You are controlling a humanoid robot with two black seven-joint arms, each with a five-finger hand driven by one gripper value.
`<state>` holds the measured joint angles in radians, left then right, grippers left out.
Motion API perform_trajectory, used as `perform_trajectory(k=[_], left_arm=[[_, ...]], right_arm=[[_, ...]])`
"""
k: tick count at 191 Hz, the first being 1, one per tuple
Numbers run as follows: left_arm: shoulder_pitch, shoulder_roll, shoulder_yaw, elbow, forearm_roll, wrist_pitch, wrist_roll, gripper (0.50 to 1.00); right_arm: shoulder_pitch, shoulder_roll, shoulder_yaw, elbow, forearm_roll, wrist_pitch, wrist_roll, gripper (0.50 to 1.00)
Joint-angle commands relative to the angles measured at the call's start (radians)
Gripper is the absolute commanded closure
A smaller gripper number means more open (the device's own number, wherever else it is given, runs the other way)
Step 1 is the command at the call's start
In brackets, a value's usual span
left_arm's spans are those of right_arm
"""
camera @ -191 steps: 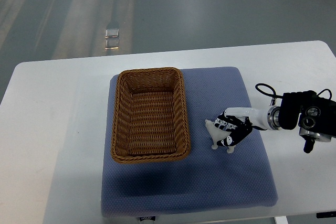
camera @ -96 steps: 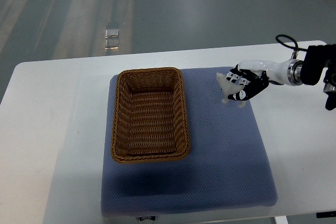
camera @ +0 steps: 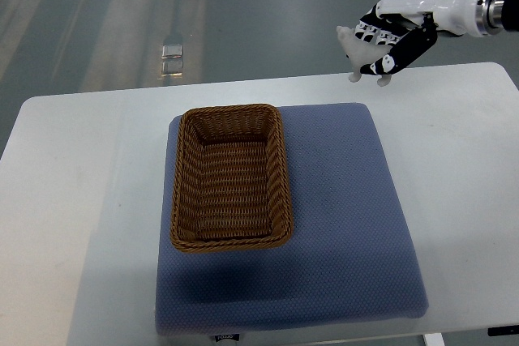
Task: Place white bear in brown basket with right hand
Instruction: 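Lift the bear with the right hand and carry it above the basket, then lower the held bear into the brown wicker basket with the right hand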
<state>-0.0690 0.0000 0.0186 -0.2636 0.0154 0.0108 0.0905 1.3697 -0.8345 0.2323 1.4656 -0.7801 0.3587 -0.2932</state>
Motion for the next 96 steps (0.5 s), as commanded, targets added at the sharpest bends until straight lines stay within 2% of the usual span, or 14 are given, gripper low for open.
perform_trajectory(k=[1, 35, 74, 96], left_arm=[[0.0, 0.0, 0.0, 0.004, 0.0, 0.0, 0.0, 0.5], [0.0, 0.0, 0.0, 0.004, 0.0, 0.0, 0.0, 0.5], [0.0, 0.0, 0.0, 0.006, 0.0, 0.0, 0.0, 0.5], [0.0, 0.0, -0.002, 0.007, 0.0, 0.0, 0.0, 0.5]], right_arm=[[0.002, 0.084, -0.002, -0.047, 0.004, -0.032, 0.0, 1.0], [0.022, 0.299, -0.019, -0.168, 0.025, -0.067, 0.002, 1.0], [0.023, 0.587, -0.1, -0.373, 0.013, -0.113, 0.005, 1.0], [0.012, 0.704, -0.123, -0.456, 0.007, -0.138, 0.006, 0.998]])
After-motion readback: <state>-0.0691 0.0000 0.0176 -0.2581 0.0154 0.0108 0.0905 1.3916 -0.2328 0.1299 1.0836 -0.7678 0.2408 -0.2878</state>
